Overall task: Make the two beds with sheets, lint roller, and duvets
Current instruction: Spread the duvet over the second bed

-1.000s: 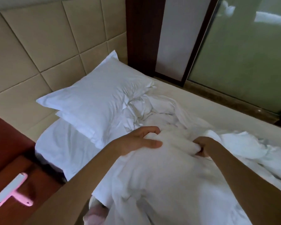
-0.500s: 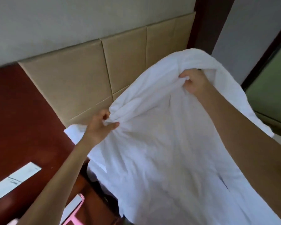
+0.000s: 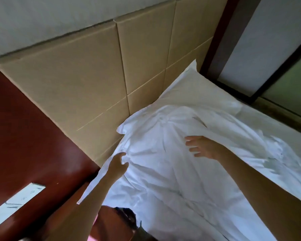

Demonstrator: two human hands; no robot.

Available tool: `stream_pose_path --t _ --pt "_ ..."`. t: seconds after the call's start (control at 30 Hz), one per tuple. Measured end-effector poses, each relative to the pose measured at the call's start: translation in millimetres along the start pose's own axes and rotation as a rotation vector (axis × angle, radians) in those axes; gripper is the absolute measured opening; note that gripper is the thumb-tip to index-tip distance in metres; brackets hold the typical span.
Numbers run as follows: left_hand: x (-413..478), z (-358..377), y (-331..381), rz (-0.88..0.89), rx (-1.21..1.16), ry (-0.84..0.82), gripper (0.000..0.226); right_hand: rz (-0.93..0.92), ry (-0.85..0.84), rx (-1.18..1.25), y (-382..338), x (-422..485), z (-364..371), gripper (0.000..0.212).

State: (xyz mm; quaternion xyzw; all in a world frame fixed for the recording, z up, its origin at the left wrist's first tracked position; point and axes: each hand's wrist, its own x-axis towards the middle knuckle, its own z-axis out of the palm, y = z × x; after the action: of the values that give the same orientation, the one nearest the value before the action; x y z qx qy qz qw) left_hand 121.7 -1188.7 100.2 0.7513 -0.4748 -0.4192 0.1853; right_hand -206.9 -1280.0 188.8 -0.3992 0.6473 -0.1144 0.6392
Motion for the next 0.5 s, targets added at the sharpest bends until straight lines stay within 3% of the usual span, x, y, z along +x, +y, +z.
stream_pose_path --t 0.17,0.33,0.43,0.5 --pt "5.1 33.0 -15.1 -0.146 0.076 -0.088 0.04 0.081 0.08 0.016 67.9 3.5 -10.2 0.025" --pt "-13.8 84.2 -66.3 -0.345 0.164 -0.239 0.035 0.269 0.009 0.038 166.4 -13.4 5.2 0.022" --pt "-43.7 122.3 -80.8 -0.562 -0.104 -0.367 0.015 0.425 0.055 0.12 222.5 -25.4 20.5 0.017" --pt "-59.4 153.5 -93.7 -0.512 -0.311 -0.685 0.011 0.491 0.121 0.193 258.9 -29.9 30.1 0.016"
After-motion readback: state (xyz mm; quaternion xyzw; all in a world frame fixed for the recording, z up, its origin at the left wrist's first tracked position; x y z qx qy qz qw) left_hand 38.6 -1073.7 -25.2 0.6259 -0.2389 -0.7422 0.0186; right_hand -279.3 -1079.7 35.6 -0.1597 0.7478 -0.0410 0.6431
